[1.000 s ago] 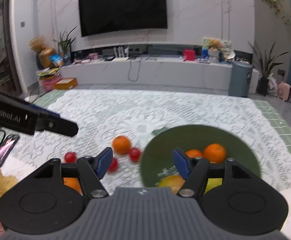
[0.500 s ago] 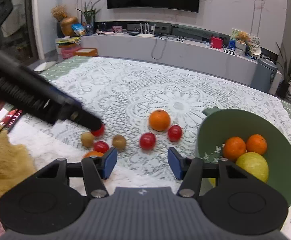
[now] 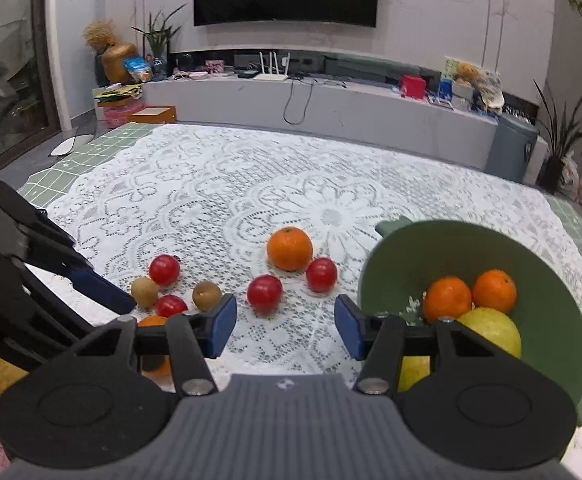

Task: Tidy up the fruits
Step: 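Close the left tool on an orange while the right tool grasps another orange, then lift both oranges and carry them over the green colander, then lower both oranges into the colander and open both tools, then move both tools back from the colander to the tomatoes and small fruits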

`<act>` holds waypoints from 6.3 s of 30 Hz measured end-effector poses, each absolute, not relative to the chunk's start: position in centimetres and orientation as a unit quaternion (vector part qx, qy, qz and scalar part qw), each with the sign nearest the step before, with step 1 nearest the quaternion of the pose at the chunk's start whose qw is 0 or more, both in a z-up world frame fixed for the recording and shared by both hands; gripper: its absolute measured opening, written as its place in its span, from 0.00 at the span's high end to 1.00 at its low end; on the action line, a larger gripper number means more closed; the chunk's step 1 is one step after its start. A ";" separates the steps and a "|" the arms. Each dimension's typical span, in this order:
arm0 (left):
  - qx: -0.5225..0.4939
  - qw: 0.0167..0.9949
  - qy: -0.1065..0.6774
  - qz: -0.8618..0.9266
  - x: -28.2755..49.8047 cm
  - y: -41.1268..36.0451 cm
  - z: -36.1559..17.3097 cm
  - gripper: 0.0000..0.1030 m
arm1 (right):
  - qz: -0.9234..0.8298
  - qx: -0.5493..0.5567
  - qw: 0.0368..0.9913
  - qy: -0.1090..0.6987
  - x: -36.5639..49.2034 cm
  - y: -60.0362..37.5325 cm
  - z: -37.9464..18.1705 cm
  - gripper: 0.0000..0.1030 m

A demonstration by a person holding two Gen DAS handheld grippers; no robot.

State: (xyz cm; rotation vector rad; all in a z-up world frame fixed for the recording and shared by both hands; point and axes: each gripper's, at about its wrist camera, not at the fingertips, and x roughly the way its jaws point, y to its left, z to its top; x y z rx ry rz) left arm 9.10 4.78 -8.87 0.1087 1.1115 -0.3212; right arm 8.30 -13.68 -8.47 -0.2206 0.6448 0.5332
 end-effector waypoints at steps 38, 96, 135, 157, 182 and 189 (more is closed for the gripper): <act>-0.045 0.882 0.457 -0.106 11.9 8.3 -5.5 0.50 | 0.261 -0.147 0.909 0.291 10.6 -11.5 -8.2 0.52; -0.147 0.909 0.389 -0.040 15.0 12.0 -7.1 0.50 | 0.247 -0.177 0.912 0.275 13.8 -7.3 -8.0 0.65; 0.004 0.862 0.466 -0.199 15.1 -8.1 -4.9 0.50 | 0.109 -0.012 0.908 0.404 13.8 -27.5 -6.2 0.89; 0.050 0.880 0.448 -0.151 17.6 -9.1 -6.0 0.50 | 0.112 -0.002 0.897 0.428 15.3 -27.2 -7.6 0.81; 0.068 0.902 0.402 -0.145 15.1 -8.7 -1.9 0.37 | 0.135 0.019 0.901 0.411 14.9 -27.2 -6.9 0.65; 0.075 0.908 0.398 -0.109 12.5 -6.5 0.3 0.37 | 0.197 0.005 0.905 0.377 12.9 -25.8 -5.0 0.53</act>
